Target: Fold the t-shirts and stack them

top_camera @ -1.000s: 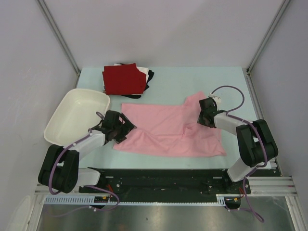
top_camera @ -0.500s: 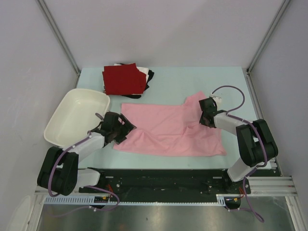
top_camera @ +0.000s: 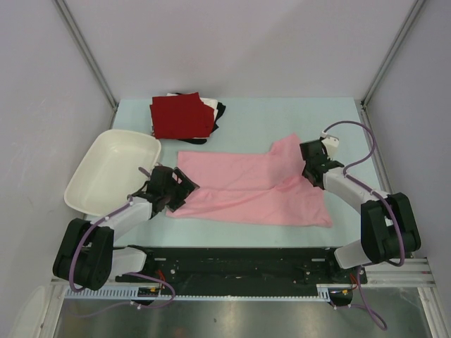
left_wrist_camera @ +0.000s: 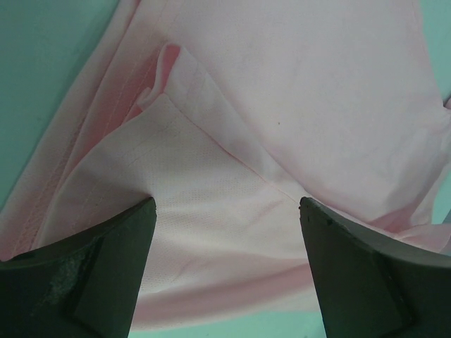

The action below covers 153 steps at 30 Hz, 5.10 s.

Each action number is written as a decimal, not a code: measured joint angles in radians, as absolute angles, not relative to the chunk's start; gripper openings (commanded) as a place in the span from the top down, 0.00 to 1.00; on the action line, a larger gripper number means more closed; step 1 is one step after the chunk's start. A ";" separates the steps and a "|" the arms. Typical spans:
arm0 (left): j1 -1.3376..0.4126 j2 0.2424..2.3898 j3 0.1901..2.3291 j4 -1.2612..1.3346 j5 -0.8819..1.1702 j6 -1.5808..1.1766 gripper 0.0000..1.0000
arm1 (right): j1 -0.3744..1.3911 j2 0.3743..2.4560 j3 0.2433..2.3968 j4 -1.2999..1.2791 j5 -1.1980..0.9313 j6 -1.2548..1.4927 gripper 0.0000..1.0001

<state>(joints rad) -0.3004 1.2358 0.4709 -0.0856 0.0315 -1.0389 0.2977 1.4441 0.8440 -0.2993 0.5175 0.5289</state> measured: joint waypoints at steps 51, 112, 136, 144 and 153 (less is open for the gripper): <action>-0.288 1.406 0.765 -0.457 -0.115 -0.934 0.55 | 0.936 1.369 0.702 -0.256 0.350 0.618 0.00; -0.206 1.476 0.839 -0.542 -0.155 -0.885 0.66 | 0.921 1.352 0.556 -0.046 0.280 0.682 0.00; -0.265 1.074 0.761 -0.597 -0.084 -0.874 0.00 | 0.892 1.022 0.639 -0.326 0.370 0.706 0.00; -0.340 0.849 0.411 -0.554 0.055 -1.002 0.00 | 0.730 0.858 0.643 -0.537 0.391 0.809 0.00; -0.347 0.585 0.242 -0.520 0.051 -1.192 0.00 | 0.721 0.591 0.412 -0.674 0.354 1.057 0.00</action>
